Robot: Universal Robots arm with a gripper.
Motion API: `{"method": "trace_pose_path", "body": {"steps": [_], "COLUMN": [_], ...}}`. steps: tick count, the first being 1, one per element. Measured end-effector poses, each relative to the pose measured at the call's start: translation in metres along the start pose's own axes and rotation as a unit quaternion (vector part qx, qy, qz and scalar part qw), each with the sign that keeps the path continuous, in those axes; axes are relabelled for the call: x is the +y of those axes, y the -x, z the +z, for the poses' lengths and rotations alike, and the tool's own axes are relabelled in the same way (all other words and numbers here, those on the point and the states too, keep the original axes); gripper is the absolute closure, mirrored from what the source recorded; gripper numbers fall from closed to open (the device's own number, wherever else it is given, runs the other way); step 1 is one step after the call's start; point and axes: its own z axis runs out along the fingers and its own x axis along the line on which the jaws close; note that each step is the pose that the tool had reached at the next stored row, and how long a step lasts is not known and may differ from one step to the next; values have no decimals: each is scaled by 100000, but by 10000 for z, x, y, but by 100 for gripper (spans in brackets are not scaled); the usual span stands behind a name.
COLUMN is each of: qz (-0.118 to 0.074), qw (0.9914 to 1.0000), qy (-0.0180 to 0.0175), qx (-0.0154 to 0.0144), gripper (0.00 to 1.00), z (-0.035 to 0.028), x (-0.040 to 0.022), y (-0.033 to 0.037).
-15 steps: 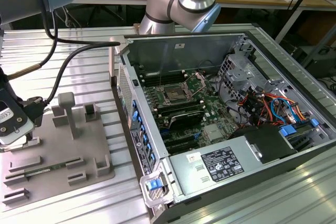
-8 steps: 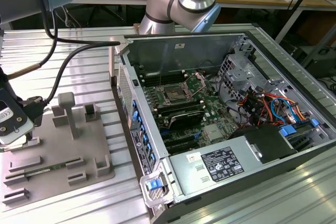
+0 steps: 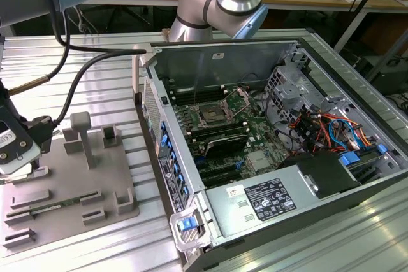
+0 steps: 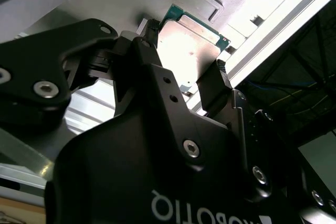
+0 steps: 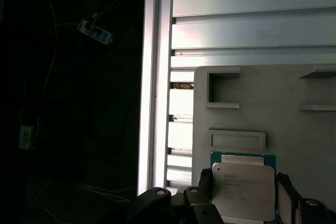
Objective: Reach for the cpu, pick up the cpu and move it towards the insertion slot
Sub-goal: 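Pick up the cpu and move it towards the insertion slot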
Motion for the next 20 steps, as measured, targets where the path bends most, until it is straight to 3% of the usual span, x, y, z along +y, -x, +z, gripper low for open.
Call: {"method": "trace_pose_path", "body": {"steps": [20], "qz": [3], "qw": [100000], "qy": [3], "qx": [-5], "gripper": [45], "z": [-43], "x": [1], "y": [2]}}
